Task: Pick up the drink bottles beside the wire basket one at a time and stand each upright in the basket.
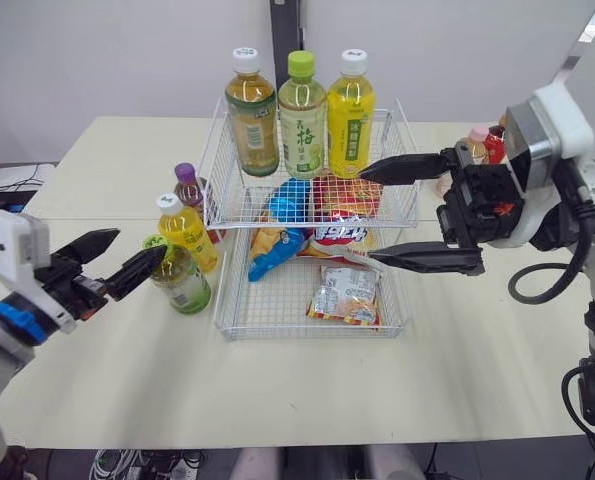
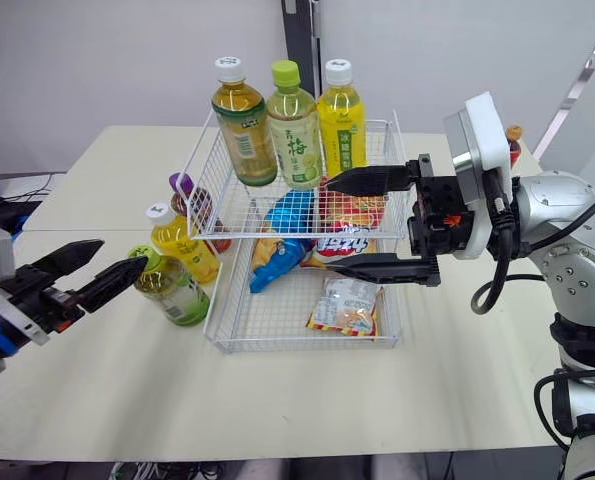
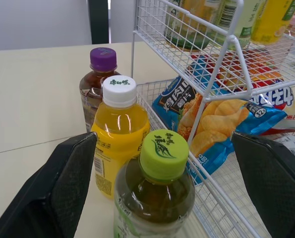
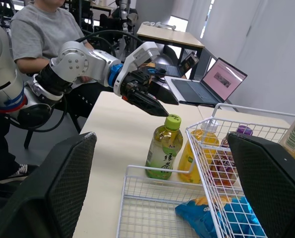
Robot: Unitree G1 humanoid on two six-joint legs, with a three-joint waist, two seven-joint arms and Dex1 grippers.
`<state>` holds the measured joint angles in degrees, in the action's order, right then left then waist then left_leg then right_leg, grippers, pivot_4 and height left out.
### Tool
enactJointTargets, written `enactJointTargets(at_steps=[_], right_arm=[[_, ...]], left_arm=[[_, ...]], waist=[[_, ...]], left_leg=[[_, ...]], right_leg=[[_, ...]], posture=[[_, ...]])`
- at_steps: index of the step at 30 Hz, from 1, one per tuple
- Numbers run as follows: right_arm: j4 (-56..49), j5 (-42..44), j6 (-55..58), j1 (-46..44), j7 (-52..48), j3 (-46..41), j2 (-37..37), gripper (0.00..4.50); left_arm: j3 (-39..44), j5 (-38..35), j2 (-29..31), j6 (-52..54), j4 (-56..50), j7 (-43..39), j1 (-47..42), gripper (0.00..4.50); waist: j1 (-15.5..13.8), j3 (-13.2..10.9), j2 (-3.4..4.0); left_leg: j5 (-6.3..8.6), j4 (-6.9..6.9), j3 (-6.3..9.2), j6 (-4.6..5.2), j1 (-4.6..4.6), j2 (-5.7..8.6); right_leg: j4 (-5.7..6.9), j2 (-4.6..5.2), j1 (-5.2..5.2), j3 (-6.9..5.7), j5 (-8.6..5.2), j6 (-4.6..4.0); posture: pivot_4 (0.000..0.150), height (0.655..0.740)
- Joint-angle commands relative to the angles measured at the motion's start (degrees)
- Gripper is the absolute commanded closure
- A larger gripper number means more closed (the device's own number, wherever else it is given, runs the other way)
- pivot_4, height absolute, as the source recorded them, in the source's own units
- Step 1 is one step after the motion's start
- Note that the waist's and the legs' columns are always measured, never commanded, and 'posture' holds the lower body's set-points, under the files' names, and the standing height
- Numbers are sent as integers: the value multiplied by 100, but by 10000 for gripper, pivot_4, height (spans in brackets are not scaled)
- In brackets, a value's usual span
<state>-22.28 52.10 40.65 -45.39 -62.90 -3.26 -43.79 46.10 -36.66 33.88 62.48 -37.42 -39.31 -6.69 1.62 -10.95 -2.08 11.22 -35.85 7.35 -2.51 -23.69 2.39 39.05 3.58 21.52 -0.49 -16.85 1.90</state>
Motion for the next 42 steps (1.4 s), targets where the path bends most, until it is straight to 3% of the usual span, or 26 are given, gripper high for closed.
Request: enactJointTargets(at_steps=[1, 8, 19, 22, 26, 29, 42], right_arm=[[-134, 30, -11, -100, -39, -133, -119, 0], [-297, -298, -256, 78, -152, -84, -242, 0], [-327, -838, -676, 323, -289, 54, -279, 0], [-273, -1108, -953, 441, -53, 98, -68, 0], [-303, -2021, -2083, 1368, 176, 693, 622, 0], [-305, -1891, -2087, 1500, 245, 598, 870, 0], [-629, -1505, -1219, 1368, 241, 603, 402, 0]], left_arm=[[-267, -28, 9, -246, -120, 414, -38, 161], [-447, -187, 72, -591, -72, 663, 169, 161], [-267, -586, 499, -1263, 161, 184, 845, 161], [-269, -647, 590, -1385, 227, 165, 923, 161], [-298, -740, 681, -1491, 279, 151, 1002, 161], [-324, -788, 732, -1565, 311, 131, 1036, 161], [-353, -880, 910, -1820, 547, -1, 1175, 161]], waist=[[0, 0, 0], [-5, -1, 1], [-15, -5, 8], [-17, -6, 10], [-13, 3, 0], [-10, -24, 45], [-13, -22, 45]], left_leg=[[0, 0, -3, 0, 0, -1], [0, 2, -14, 0, -1, -5], [1, 4, -12, -1, -5, -8], [1, 4, -8, -1, -9, -10], [4, 11, -8, -6, -5, -15], [3, 9, -14, -7, -17, -10], [4, 12, -13, -7, -12, -16]], right_leg=[[0, -13, 0, 1, 0, 0], [-3, -22, 2, 7, 0, 0], [-10, -20, 7, 10, -2, -3], [-10, -8, 14, 12, -2, -4], [-14, -9, 7, 6, -6, -10], [-3, -10, 28, 22, -4, -7], [-8, -18, 26, 23, -5, -8]], posture=[[1500, 7400], [1500, 7400], [1500, 7400], [1500, 7400], [1500, 7400], [1500, 7400], [1500, 7400]])
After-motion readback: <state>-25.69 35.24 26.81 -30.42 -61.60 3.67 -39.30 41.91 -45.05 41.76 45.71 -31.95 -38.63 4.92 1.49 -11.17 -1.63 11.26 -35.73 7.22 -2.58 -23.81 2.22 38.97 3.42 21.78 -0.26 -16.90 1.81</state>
